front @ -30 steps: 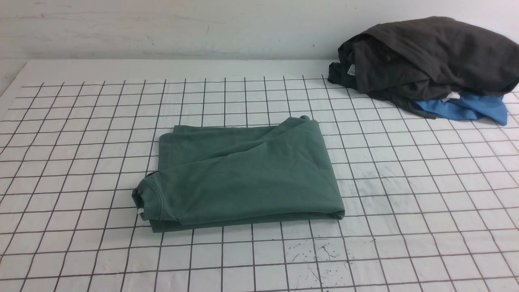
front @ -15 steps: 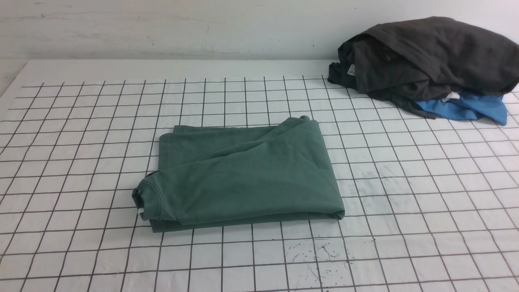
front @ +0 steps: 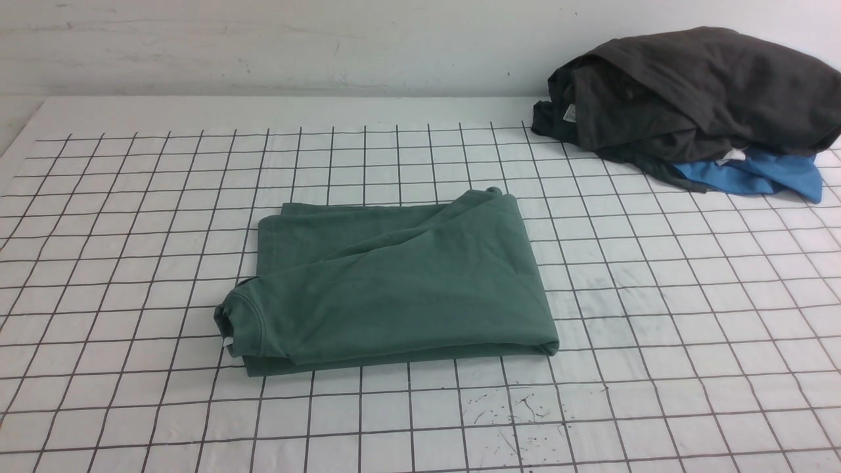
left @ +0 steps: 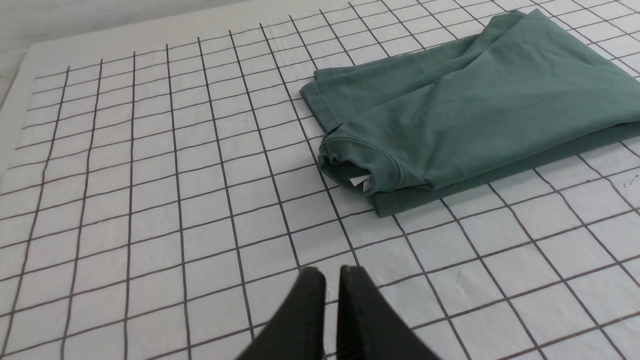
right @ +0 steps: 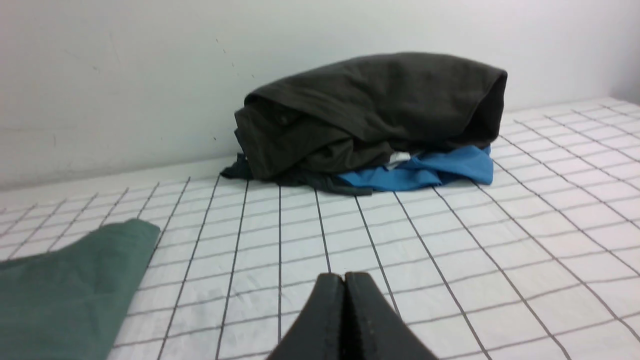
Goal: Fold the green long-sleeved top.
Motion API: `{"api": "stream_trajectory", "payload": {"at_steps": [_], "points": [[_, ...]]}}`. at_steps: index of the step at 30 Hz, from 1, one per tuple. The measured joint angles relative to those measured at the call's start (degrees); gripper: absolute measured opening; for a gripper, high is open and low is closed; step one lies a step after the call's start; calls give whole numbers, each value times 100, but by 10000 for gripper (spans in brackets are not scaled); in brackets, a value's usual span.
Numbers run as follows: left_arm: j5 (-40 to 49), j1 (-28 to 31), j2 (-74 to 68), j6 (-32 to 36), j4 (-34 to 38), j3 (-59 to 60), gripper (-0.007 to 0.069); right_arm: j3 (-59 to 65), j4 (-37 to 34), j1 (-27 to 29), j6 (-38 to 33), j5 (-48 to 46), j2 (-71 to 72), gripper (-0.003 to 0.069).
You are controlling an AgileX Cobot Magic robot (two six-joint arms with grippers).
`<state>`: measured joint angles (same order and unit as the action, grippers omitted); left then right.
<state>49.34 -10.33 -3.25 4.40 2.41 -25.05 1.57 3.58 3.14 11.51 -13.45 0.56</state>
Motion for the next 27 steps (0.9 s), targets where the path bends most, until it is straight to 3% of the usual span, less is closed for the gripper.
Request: {"api": "stream_trajectory", "payload": {"at_steps": [5,27], "points": [[0,0,0,0,0,0,26,0,31,0,0,-595,0,-14],[0,0,0,0,0,0,26,-10,6,-238,-73,-650,0,-14]]}}
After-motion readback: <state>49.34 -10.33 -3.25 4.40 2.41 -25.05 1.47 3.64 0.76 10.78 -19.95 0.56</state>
